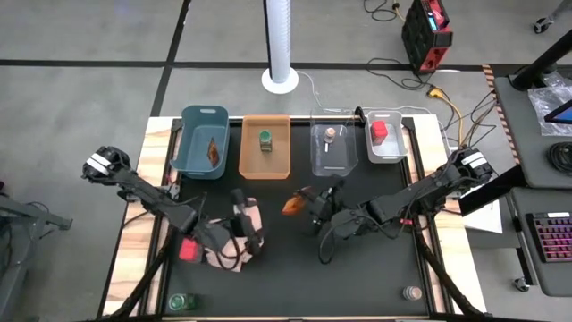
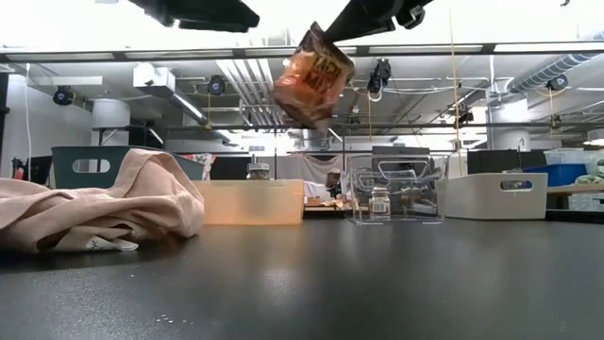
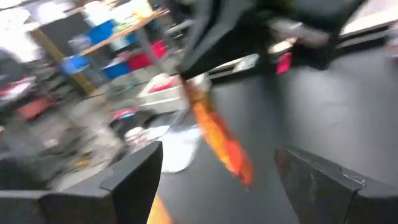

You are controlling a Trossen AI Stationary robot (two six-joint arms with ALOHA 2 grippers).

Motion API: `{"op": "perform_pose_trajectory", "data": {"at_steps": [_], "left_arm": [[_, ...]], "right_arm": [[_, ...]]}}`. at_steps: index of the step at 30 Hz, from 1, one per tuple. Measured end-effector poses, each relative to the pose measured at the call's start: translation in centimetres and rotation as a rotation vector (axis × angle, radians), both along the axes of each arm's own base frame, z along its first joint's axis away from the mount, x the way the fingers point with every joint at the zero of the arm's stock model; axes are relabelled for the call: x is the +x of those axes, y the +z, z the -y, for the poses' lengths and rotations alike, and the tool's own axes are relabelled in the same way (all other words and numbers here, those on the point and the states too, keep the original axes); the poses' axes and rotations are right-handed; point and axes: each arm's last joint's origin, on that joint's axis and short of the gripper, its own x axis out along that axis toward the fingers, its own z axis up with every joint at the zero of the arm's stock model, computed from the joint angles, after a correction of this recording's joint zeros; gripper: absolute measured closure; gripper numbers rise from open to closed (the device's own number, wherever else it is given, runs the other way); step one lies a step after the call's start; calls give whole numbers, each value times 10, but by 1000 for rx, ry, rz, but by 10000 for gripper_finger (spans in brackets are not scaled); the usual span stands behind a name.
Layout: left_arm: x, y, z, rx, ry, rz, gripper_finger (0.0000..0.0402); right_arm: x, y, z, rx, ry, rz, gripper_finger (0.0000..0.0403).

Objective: Sort spices by type
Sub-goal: Put the orange seasoning pack into the blue bin

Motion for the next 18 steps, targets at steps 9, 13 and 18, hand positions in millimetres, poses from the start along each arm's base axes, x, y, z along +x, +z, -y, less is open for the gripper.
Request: {"op": "perform_pose_trajectory", "data": {"at_steps": [9, 13, 18], "left_arm": [[-14, -8, -13, -113, -64, 142, 111], [-17, -12, -20, -149, -40, 152, 111], [-17, -16, -24, -144, -24, 140, 111]], "right_arm": [[-2, -5, 0, -12, -1, -47, 394], [-2, -6, 1, -9, -5, -48, 394], [0, -5, 6, -9, -22, -46, 394]]}}
